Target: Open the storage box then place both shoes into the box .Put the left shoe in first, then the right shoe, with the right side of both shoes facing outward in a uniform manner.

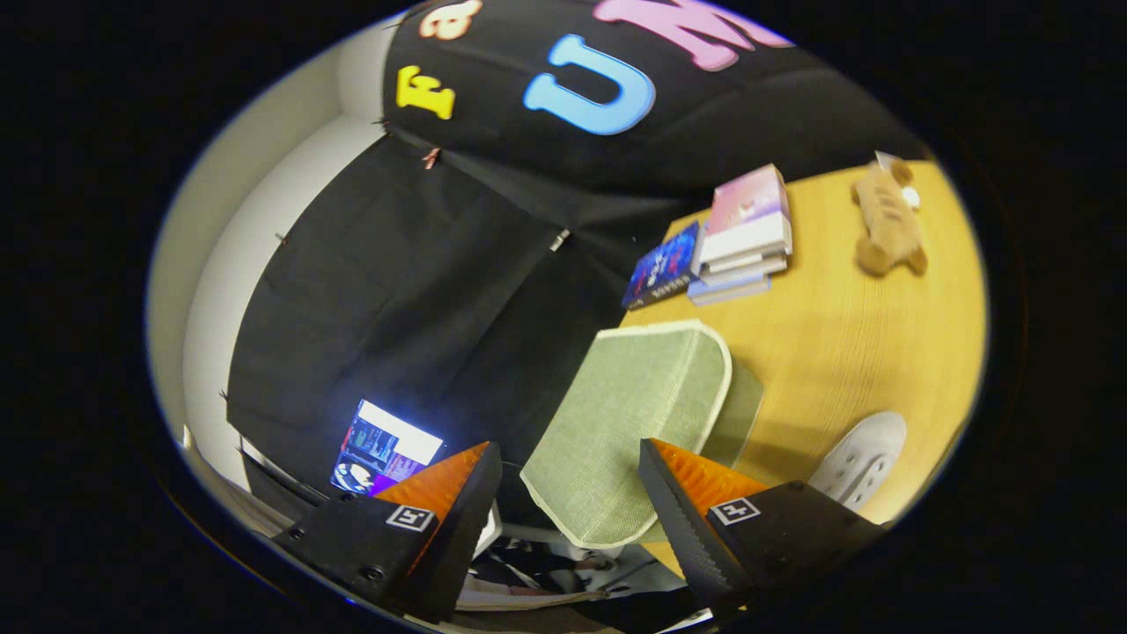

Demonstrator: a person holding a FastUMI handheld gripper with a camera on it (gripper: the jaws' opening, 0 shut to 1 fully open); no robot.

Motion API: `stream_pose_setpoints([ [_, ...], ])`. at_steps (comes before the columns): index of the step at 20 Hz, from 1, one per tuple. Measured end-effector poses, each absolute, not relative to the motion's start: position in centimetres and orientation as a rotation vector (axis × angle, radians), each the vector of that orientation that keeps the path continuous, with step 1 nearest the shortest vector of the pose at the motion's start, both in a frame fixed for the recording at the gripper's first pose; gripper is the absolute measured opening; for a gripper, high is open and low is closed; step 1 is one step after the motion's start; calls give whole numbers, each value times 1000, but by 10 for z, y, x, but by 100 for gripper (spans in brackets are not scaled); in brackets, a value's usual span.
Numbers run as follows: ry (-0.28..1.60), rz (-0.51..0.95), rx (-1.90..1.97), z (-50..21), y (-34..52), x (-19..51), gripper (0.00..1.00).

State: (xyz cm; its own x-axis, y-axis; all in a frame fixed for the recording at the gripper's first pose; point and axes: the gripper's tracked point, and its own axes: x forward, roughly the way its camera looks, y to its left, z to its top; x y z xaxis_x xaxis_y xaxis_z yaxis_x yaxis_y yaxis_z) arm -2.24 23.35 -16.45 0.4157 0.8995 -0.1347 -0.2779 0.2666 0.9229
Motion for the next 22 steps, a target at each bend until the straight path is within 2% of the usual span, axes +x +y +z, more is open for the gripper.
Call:
stream_pose_setpoints([
  [5, 914, 938, 1172, -220, 251, -18, 97],
  [14, 956, 1006, 1460, -253, 274, -5, 96],
  [18, 940, 1073, 1561, -243, 280, -9, 55],
  [21, 842, 1093, 1541, -231, 266, -9, 5],
  [22, 837, 1099, 1528, -225, 264, -14, 5],
])
